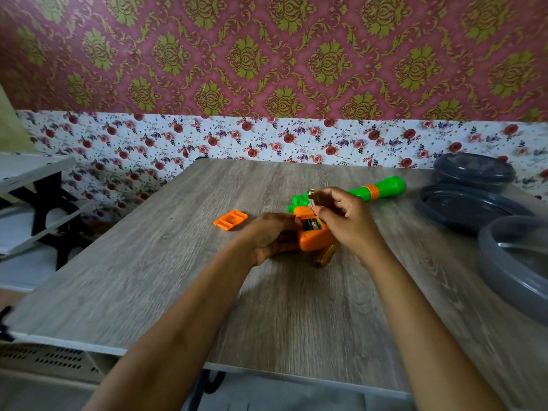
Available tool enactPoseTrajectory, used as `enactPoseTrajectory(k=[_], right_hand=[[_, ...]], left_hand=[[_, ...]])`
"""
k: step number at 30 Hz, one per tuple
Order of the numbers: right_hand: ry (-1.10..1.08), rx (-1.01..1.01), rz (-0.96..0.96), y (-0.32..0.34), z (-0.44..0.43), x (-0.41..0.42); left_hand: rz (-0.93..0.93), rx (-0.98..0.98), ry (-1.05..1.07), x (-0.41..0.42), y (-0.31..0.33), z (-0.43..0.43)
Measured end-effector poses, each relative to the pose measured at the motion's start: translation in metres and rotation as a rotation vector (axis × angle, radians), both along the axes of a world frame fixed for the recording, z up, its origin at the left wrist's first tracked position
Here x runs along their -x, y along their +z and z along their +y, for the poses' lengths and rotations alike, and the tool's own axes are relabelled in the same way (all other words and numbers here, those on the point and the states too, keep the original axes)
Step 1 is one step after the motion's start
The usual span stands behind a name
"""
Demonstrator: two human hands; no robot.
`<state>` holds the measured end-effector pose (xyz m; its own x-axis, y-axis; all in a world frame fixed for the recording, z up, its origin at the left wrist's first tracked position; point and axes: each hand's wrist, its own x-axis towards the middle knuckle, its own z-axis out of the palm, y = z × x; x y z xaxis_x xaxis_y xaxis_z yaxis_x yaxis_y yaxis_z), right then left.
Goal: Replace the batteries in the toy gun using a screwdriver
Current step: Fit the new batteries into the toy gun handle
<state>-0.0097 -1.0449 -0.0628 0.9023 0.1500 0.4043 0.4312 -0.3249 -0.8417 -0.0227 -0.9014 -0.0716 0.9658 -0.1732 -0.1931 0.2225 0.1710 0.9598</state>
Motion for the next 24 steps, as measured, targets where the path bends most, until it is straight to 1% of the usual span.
enactPoseTrajectory(k=[5,9,13,19,24], right_hand=[[-0.049,-0.038,-0.011,-0.0006,-0.0011,0.0018],[-0.024,-0.036,-0.059,-0.0008,-0.0026,0.0026],[0.026,0.136,-0.184,-0.0036,-0.0047,0.0037],[0.067,0.265,-0.169,-0.0040,-0.0075,0.0038],[0.073,0.334,-0.181,-0.0031,-0.0098,0.0068]], left_hand=[[0.009,0.005,0.012,-0.0004,-0.0007,0.0009],[0.012,-0.003,0.027,-0.0022,-0.0021,0.0012],[0.013,-0.012,0.029,-0.0044,-0.0034,0.0025],[0.047,0.021,0.018,-0.0033,-0.0015,0.0047],[0.038,-0.002,0.004,-0.0036,-0.0014,0.0058]])
